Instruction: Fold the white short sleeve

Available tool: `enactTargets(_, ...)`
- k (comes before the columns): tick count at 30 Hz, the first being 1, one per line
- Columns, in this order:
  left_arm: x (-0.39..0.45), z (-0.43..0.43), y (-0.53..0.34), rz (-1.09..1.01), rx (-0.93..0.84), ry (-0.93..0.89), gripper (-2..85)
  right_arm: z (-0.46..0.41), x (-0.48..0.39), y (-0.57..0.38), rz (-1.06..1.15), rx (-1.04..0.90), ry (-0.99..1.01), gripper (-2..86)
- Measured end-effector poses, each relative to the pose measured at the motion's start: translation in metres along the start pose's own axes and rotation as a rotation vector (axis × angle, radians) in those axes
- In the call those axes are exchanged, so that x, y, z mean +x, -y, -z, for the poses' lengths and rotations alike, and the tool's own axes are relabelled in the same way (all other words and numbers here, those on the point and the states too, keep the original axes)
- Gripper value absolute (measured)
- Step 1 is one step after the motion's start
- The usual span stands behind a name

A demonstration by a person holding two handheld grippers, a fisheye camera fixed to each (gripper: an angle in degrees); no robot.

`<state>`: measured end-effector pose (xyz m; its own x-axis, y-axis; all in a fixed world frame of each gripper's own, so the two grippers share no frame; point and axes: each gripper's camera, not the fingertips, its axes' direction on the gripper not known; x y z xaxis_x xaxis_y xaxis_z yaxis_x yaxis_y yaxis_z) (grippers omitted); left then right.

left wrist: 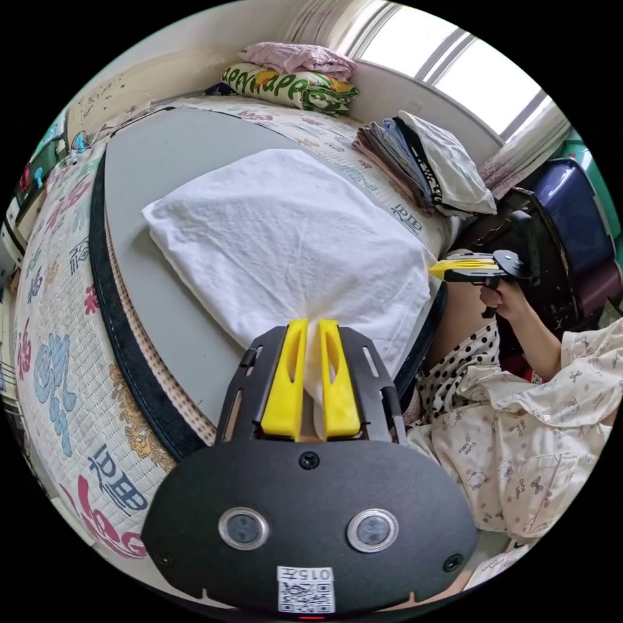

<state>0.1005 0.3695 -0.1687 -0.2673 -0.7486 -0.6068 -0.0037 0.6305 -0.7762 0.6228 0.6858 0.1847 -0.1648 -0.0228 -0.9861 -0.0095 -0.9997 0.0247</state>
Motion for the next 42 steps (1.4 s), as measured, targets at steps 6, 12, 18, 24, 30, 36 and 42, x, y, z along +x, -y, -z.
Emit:
enactTargets(6, -0.077, 0.057, -0.003, 0.158, 0.208, -0.067, 9.7, 0.062, -0.011, 0.076, 0.063, 0.124, -0.004, 0.4)
enactTargets(12, -0.168, 0.108, -0.003, 0.348, 0.372, -0.003, 13.2, 0.048, 0.009, 0.209, 0.057, 0.089, -0.053, 6.1)
enactTargets(18, -0.217, 0.105, 0.005, 0.393, 0.384, 0.060, 16.0, 0.003, 0.056, 0.296, -0.031, 0.041, 0.060, 10.1)
enactTargets(24, -0.212, 0.117, 0.037, 0.275, 0.316, 0.156, 18.2, -0.025, 0.106, 0.339, -0.096, 0.060, 0.148, 12.1)
enactTargets(30, -0.228, 0.135, 0.051, 0.294, 0.305, 0.096, 17.6, -0.060, 0.139, 0.359, -0.092, 0.029, 0.132, 13.0)
enactTargets(36, -0.223, 0.166, 0.044, 0.287, 0.289, 0.124, 15.6, -0.096, 0.170, 0.356, -0.068, 0.035, 0.104, 13.1)
enactTargets(42, -0.231, 0.204, 0.021, 0.324, 0.306, 0.045, 11.5, -0.128, 0.223, 0.330, -0.082, 0.070, 0.104, 11.0)
